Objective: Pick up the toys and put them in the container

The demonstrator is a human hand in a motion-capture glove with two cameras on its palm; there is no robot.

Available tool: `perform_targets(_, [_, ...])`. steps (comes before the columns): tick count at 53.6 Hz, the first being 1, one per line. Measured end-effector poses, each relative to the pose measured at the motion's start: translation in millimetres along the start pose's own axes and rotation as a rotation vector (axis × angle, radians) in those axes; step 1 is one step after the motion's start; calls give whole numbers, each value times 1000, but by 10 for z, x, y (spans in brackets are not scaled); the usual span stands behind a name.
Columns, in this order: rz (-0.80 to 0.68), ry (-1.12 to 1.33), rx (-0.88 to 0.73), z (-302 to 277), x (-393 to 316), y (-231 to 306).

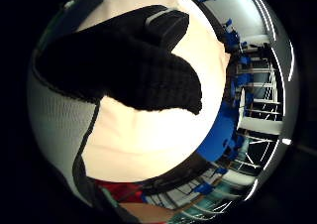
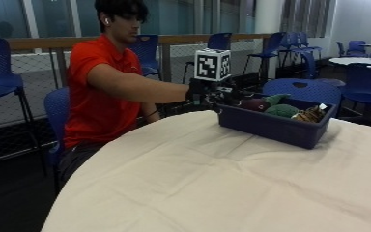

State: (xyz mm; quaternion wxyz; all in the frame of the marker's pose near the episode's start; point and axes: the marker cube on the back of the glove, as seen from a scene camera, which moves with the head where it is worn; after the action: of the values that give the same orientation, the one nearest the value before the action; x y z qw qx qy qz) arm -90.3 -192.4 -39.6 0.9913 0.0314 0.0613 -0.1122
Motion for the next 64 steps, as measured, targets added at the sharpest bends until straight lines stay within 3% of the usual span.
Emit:
perform_targets(30, [52, -103, -27, 554, 711, 1017])
perform_targets(64, [143, -68, 21, 330, 1246, 1665])
